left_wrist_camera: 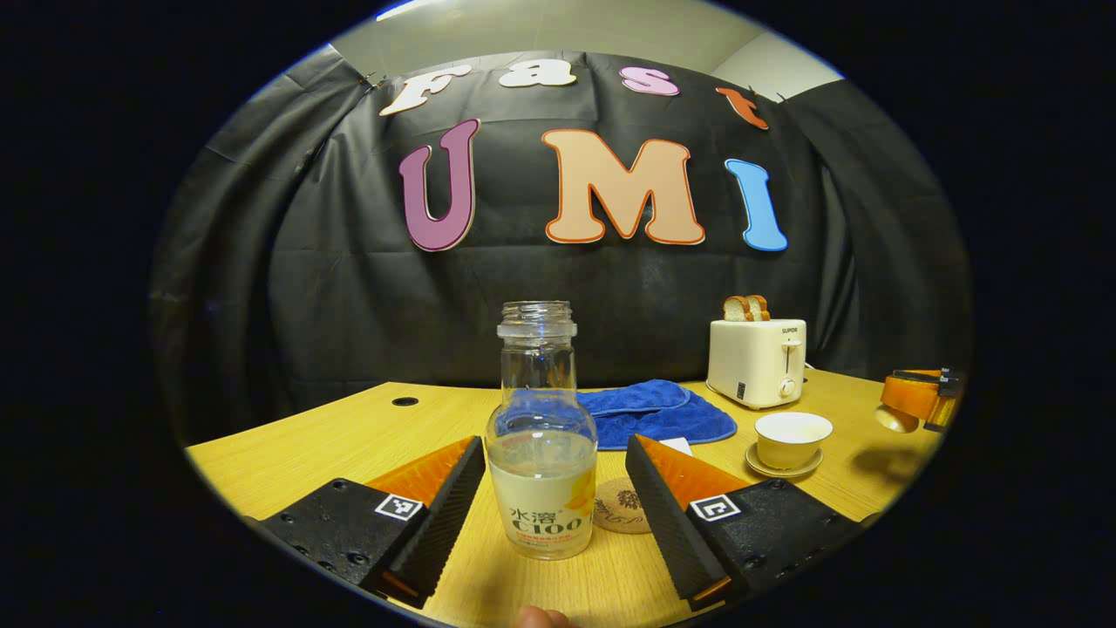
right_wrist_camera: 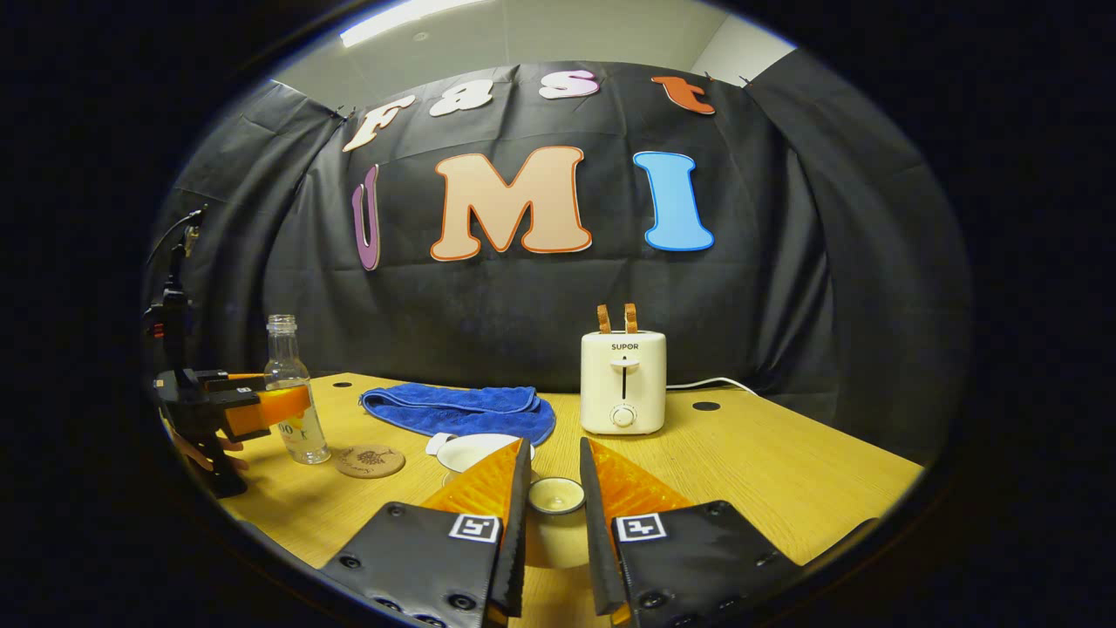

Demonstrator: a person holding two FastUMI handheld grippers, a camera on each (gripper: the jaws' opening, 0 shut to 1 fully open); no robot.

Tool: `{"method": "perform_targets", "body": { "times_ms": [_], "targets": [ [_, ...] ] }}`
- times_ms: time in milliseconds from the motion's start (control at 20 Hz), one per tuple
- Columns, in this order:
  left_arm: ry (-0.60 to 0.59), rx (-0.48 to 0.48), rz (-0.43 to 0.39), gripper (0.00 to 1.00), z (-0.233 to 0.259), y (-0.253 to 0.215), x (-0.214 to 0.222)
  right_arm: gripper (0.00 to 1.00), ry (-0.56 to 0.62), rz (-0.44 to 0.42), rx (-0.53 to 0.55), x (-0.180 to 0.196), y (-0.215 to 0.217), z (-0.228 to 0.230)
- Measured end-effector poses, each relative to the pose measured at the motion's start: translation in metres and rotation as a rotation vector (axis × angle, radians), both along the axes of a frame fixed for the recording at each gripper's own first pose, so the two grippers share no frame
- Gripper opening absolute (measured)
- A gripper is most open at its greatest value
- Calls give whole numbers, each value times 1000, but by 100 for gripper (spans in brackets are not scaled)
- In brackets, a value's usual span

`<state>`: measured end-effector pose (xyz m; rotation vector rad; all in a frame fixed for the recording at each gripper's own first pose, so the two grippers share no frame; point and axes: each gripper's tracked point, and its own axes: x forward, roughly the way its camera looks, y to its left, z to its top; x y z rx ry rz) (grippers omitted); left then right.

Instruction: Open the teacup lid with one hand, grasp the water bottle and pour water into the teacup with the other hand; after pouring, place the water bottle on the coaster and then close the teacup lid.

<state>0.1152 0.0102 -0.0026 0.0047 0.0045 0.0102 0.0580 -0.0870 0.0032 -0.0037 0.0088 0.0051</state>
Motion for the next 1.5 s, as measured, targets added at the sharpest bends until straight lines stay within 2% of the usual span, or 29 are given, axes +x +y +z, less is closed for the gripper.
{"method": "perform_targets", "body": {
  "times_ms": [300,450,650,950,1000,1100,1300,1400,1500],
  "targets": [
    [2,-2,11,95,-1,4,26,34,0,6,1,-3,2,0],
    [2,-4,-12,72,-1,-1,27,34,-1,6,1,-3,2,0],
    [3,-3,-8,66,0,0,27,34,-1,6,1,-3,2,0],
    [13,26,-21,65,0,-8,28,34,0,5,1,-2,2,1],
    [17,63,-22,65,-1,-12,27,34,1,3,0,-3,1,0],
    [19,198,-24,65,0,-18,28,34,1,-4,0,-6,-3,0],
    [65,445,-79,65,3,-41,40,34,-3,-37,-2,-14,-19,1],
    [82,617,-105,64,7,-51,47,34,-5,-68,-2,-18,-33,3],
    [93,831,-131,64,10,-63,53,34,-7,-100,-4,-22,-47,3]
  ]
}}
